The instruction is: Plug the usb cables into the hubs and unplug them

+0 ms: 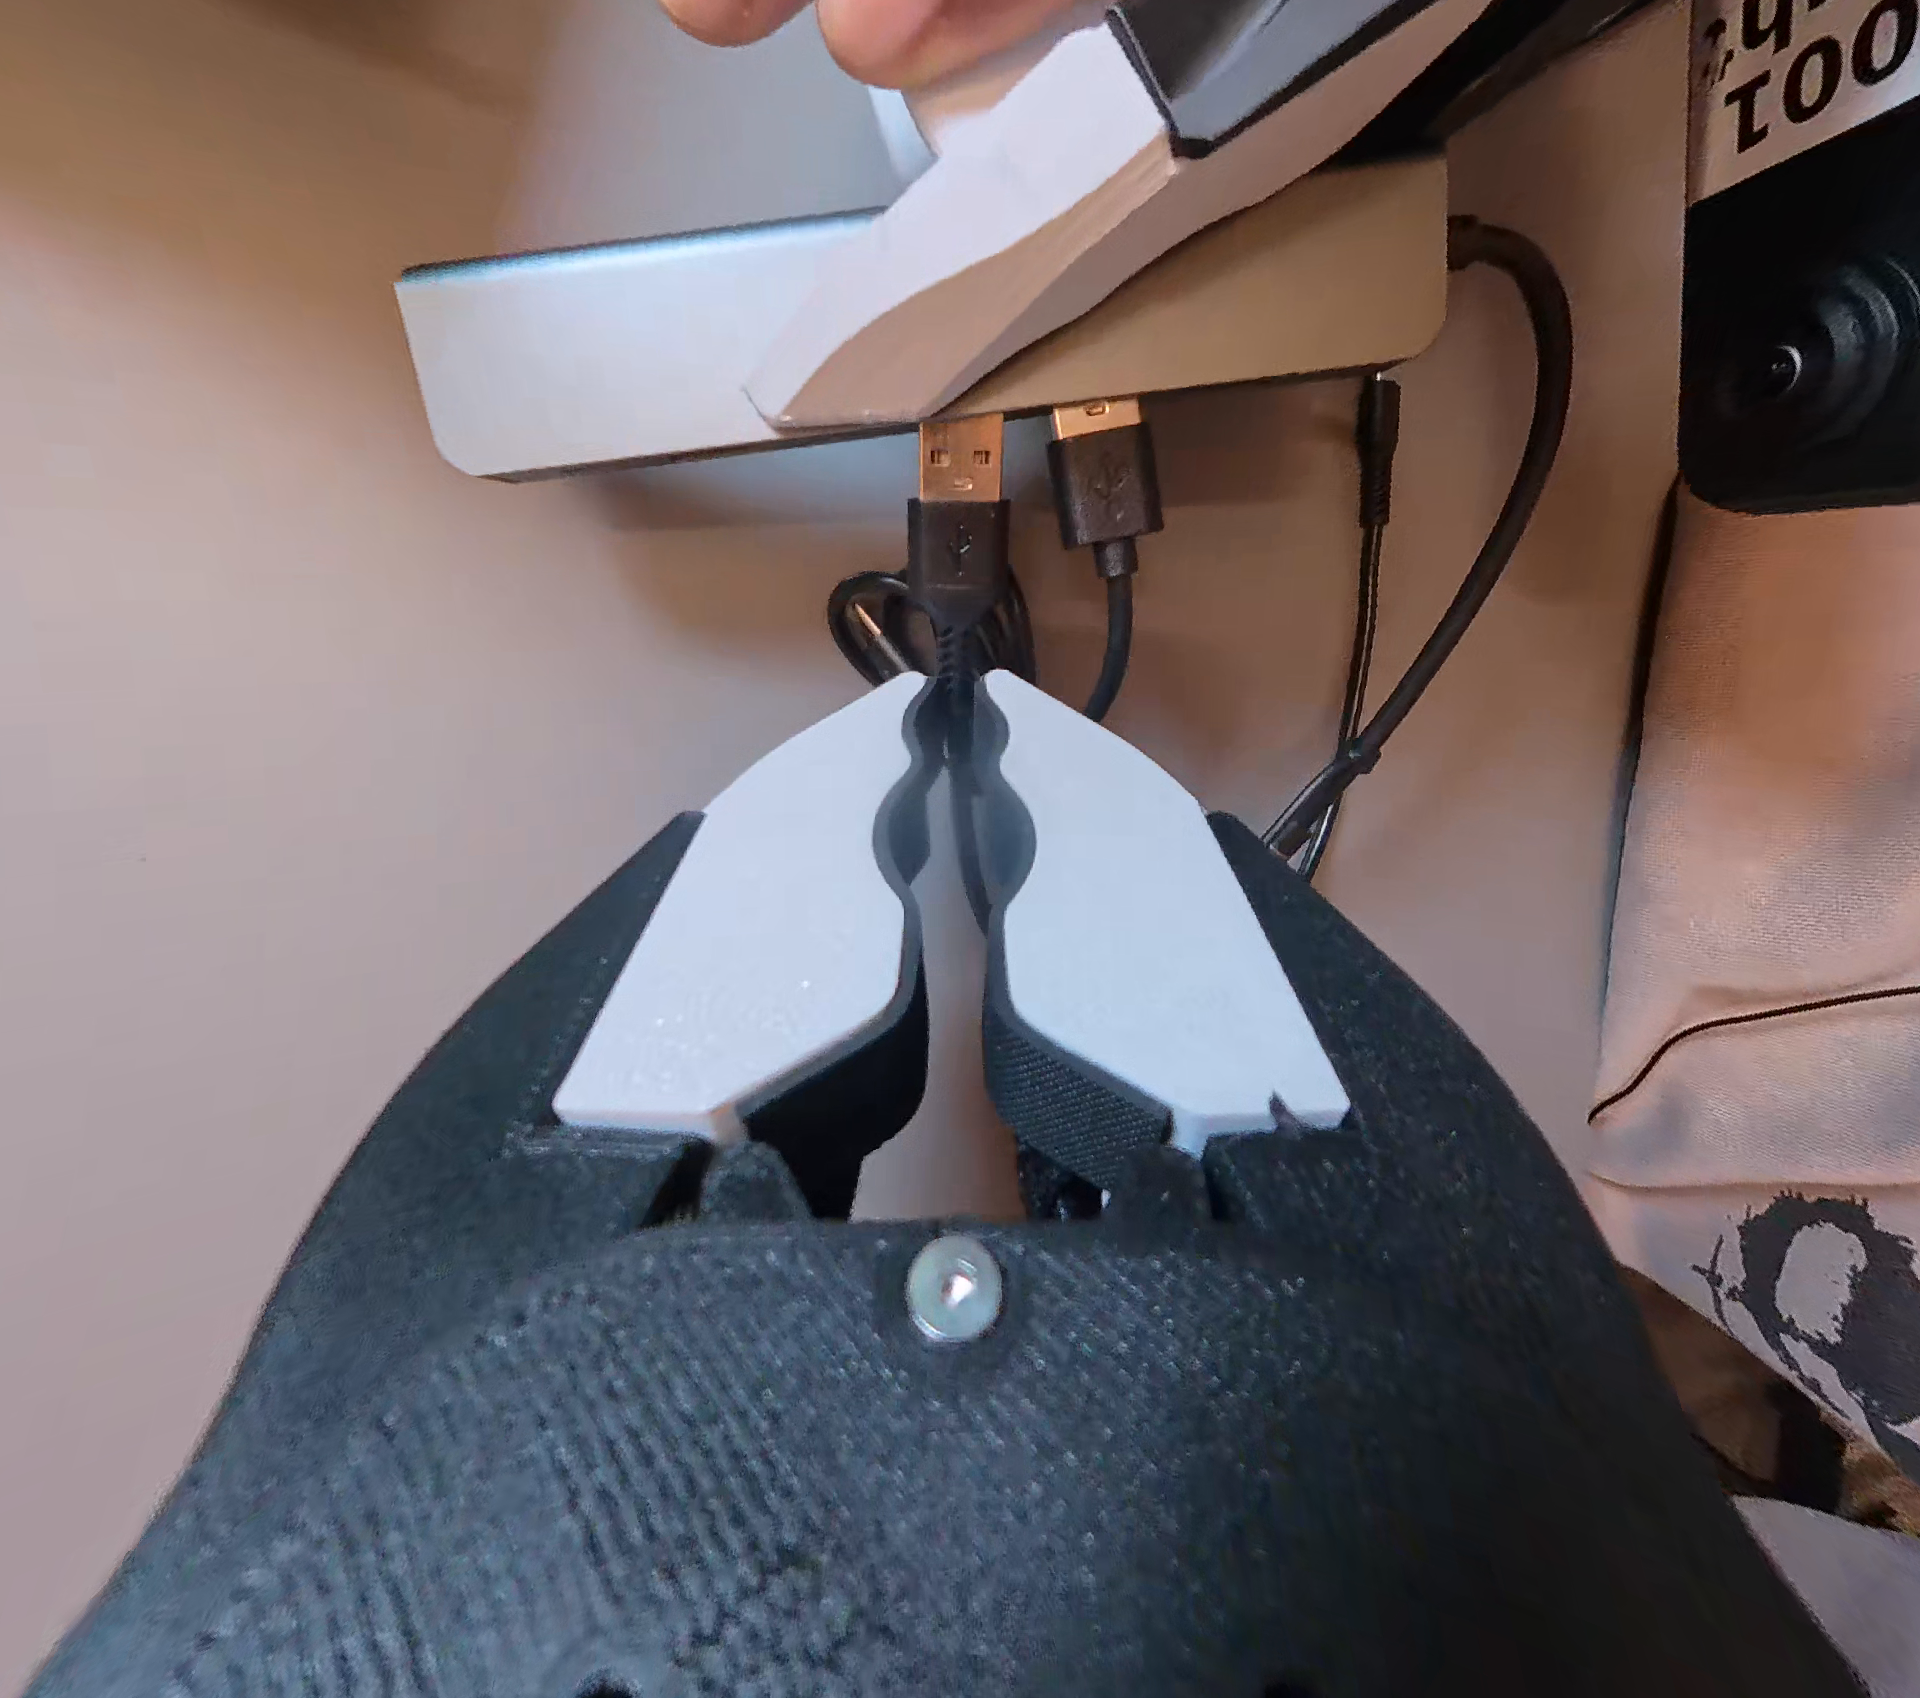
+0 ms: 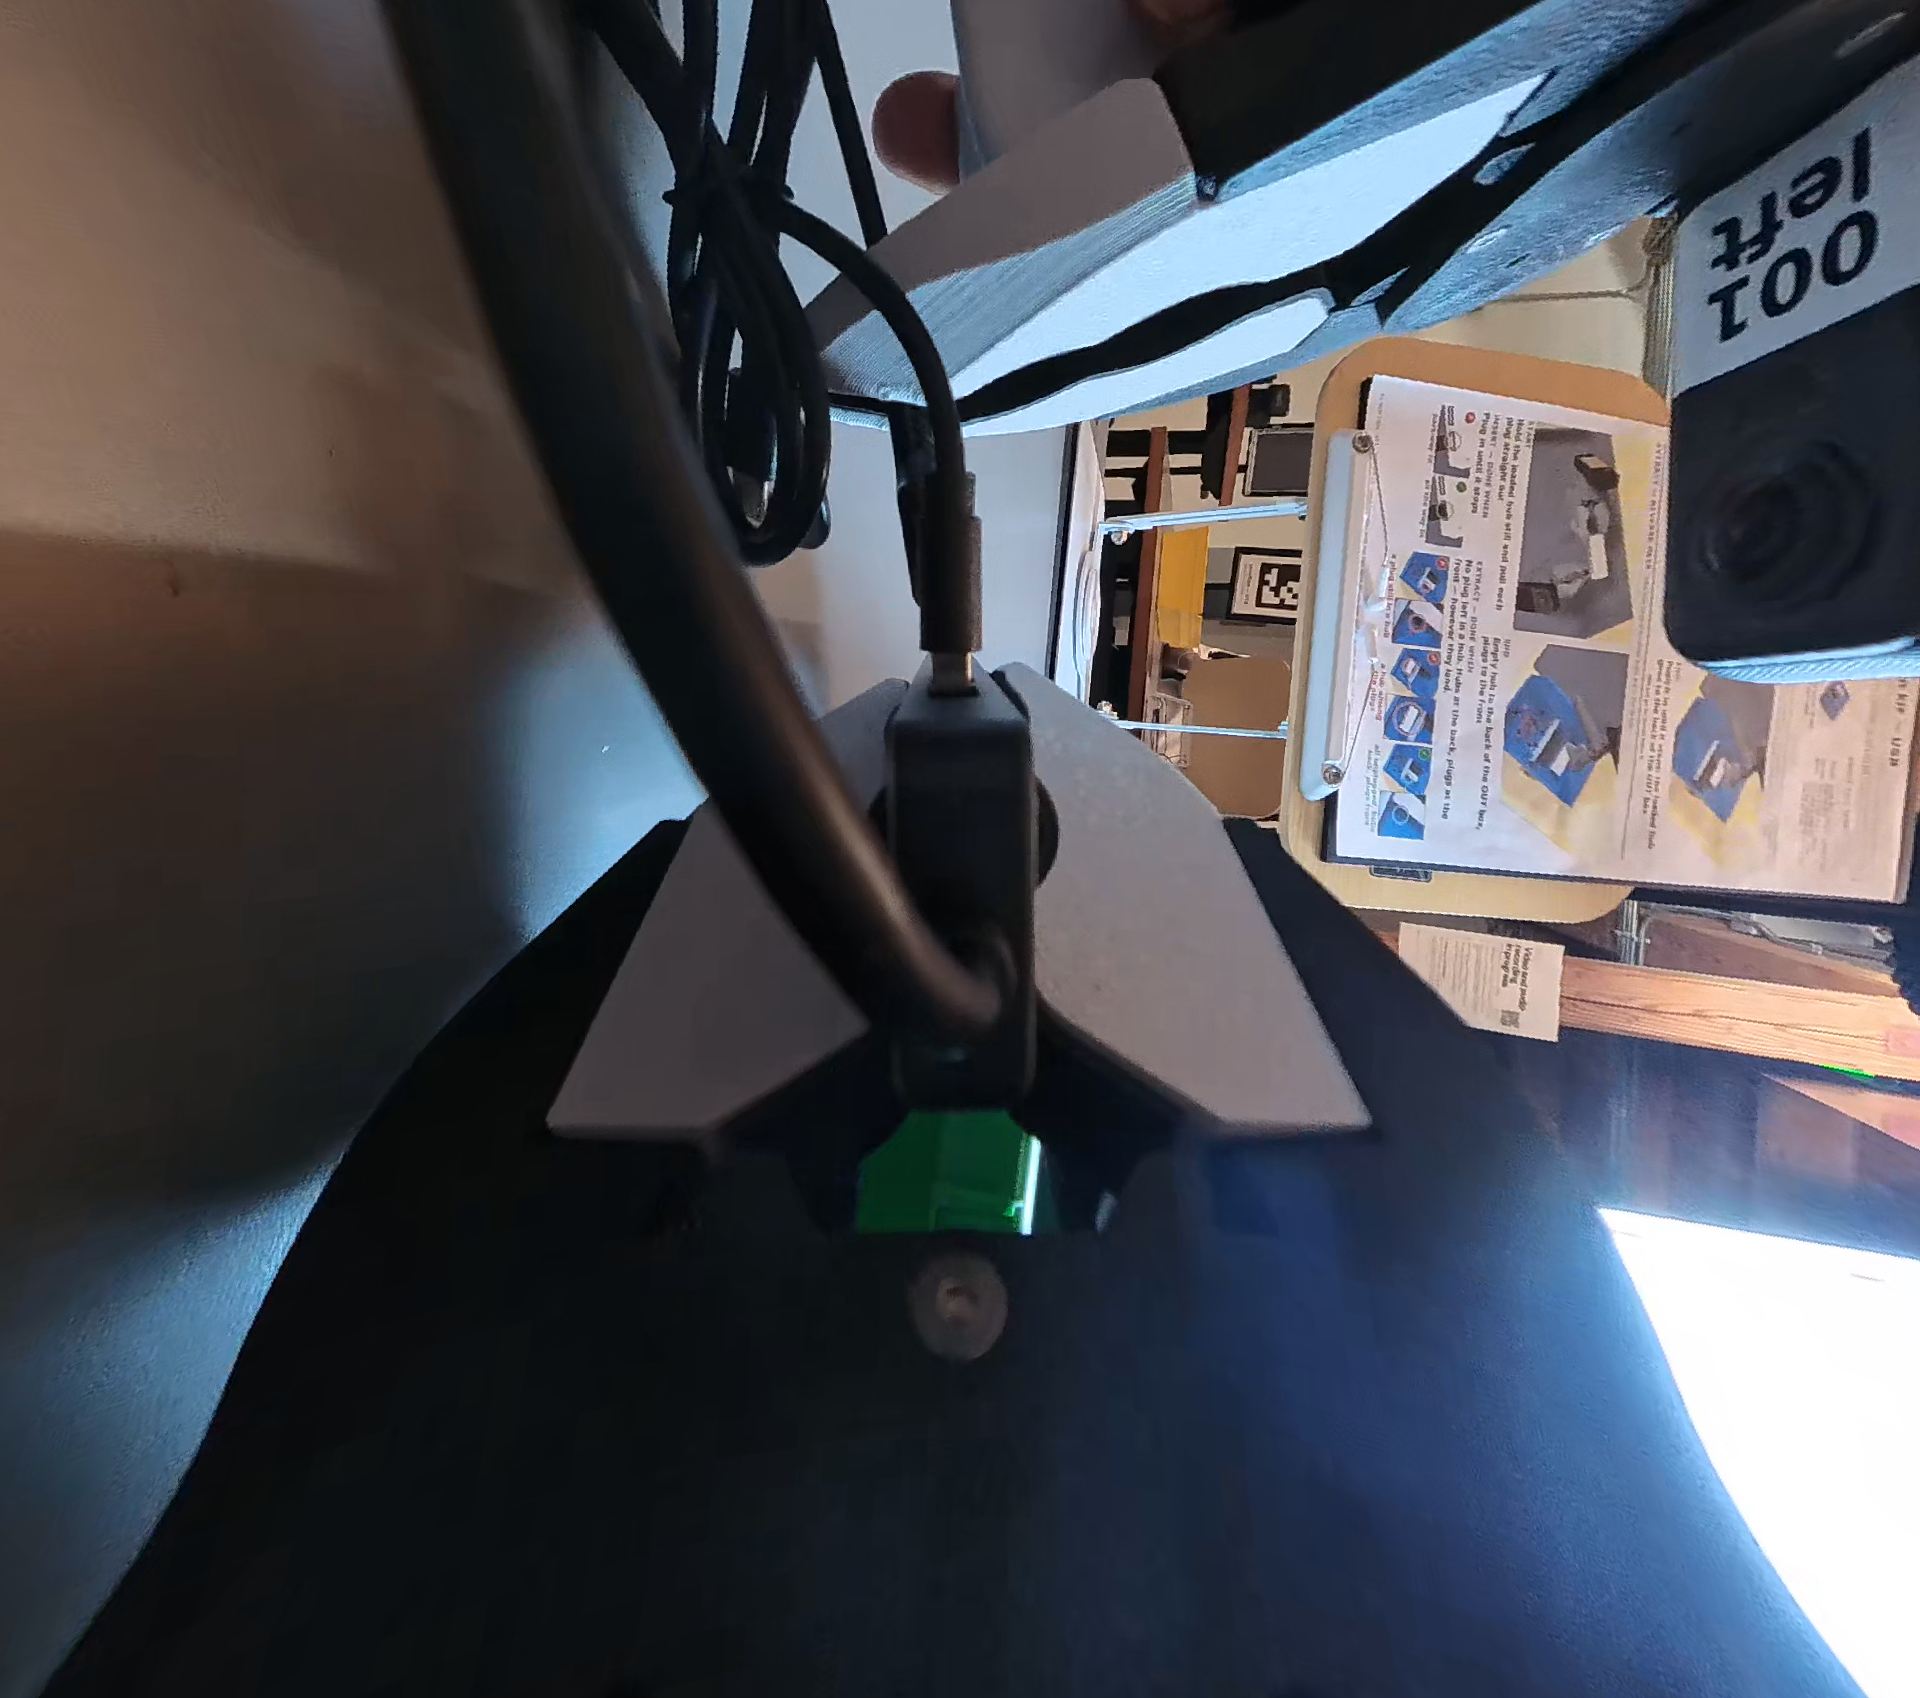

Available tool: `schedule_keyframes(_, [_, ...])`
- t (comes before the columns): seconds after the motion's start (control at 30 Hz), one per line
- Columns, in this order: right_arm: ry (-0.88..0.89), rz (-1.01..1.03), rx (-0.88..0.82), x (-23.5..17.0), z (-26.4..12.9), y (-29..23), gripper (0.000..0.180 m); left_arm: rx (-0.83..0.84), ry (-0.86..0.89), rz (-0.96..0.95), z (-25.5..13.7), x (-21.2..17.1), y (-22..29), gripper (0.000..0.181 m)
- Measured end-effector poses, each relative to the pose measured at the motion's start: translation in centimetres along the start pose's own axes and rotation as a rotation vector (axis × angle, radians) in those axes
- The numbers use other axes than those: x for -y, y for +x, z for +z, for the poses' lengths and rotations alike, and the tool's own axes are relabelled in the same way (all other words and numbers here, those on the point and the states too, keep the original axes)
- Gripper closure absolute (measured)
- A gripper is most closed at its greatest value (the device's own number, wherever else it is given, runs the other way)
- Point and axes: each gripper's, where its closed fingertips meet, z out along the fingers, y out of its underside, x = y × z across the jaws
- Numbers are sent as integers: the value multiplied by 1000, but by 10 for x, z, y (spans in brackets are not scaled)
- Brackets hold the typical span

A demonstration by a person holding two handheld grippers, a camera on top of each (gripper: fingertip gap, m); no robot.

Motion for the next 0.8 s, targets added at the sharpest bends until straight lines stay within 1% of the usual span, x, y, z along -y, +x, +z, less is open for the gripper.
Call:
schedule_keyframes(0.13, [-24,-17,-12,0,1,2,169,-37,32,-24,-1,3,2,176])
schedule_keyframes(0.23, [-32,-24,-7,-1,0,1,167,-125,101,-35,-4,10,10,176])
schedule_keyframes(0.33, [4,-7,12,6,-4,-1,169,-208,135,-26,-5,12,19,176])
schedule_keyframes(0.43, [45,-8,39,12,-6,-7,169,-241,126,0,2,9,26,175])
schedule_keyframes(0.5, [68,16,44,14,-8,-7,169,-276,154,6,0,12,29,174])
schedule_keyframes(0.6, [59,31,47,13,-8,-6,169,-266,185,29,-1,14,27,172])
schedule_keyframes(0.7, [47,54,59,10,-6,-7,168,-210,254,57,-3,19,22,168])
schedule_keyframes(0.8, [42,116,42,8,-7,1,168,-145,359,73,-16,24,12,149])
